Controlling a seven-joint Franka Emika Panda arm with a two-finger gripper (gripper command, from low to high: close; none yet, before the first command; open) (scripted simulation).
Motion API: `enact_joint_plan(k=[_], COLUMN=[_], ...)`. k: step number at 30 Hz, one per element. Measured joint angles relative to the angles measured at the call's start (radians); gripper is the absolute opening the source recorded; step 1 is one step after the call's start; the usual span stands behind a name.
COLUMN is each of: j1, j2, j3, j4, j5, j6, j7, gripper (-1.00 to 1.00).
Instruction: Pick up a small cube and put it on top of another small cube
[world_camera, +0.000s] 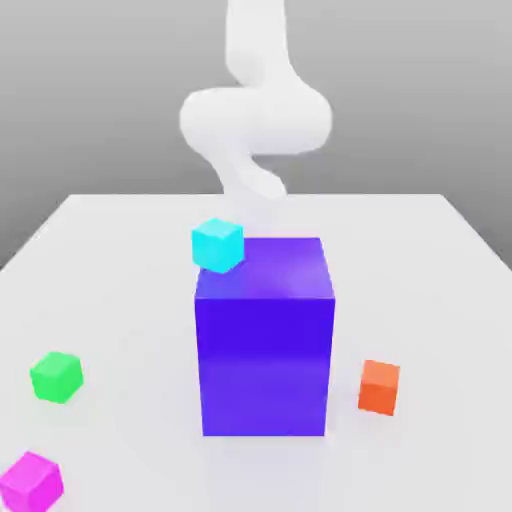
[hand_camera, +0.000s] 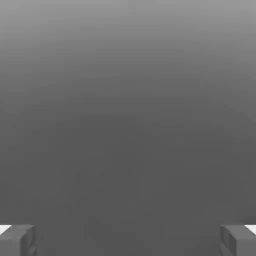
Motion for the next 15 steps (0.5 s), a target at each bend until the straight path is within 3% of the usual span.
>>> enact_joint_plan(k=[15], j1=[-0.028], j2=[0.549], j3=[-0.191], j4=[0.028], j5=[0.134], j6=[0.141], j7=[-0.126], gripper=[0.00])
